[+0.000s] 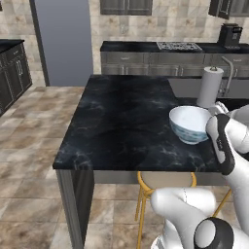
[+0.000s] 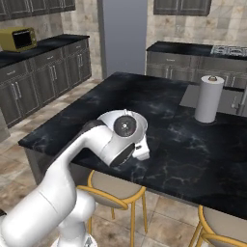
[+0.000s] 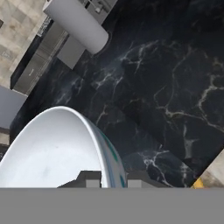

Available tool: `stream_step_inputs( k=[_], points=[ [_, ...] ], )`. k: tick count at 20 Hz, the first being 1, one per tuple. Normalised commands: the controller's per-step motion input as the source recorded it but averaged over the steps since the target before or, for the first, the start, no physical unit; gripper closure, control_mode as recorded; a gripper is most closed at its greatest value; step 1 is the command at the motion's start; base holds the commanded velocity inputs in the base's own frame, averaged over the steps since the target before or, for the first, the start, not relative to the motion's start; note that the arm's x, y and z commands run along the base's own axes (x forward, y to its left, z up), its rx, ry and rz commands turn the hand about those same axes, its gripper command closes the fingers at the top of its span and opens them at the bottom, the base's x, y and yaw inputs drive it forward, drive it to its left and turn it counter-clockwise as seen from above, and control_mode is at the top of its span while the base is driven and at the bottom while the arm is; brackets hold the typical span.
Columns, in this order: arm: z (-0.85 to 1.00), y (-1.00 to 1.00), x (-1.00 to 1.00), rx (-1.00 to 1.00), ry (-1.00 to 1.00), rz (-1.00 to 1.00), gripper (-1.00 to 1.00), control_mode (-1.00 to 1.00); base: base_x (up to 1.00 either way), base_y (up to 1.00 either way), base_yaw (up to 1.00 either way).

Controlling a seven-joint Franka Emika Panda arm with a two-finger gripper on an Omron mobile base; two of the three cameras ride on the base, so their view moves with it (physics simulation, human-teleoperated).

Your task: Pick up the bowls from the cabinet and place each bowl in front of a stool on the dining counter.

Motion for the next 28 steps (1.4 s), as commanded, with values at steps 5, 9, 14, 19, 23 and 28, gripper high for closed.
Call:
stream_step_inputs(
  k=[5, 9, 14, 19, 23, 28],
  points=[
    [-0.45, 0.00, 0.29, 0.00, 0.00, 0.00, 1.00, -1.00, 0.00, 0.00, 0.00],
    [-0.47, 0.00, 0.22, 0.00, 0.00, 0.00, 1.00, -1.00, 0.00, 0.00, 0.00],
    [-0.43, 0.00, 0.24, 0.00, 0.00, 0.00, 1.00, -1.00, 0.00, 0.00, 0.00],
    [-0.37, 0.00, 0.25, 0.00, 0.00, 0.00, 1.00, -1.00, 0.00, 0.00, 0.00],
    [-0.31, 0.00, 0.25, 0.00, 0.00, 0.00, 1.00, -1.00, 0.00, 0.00, 0.00],
    [-0.28, 0.00, 0.23, 0.00, 0.00, 0.00, 1.00, -1.00, 0.00, 0.00, 0.00]
  ],
)
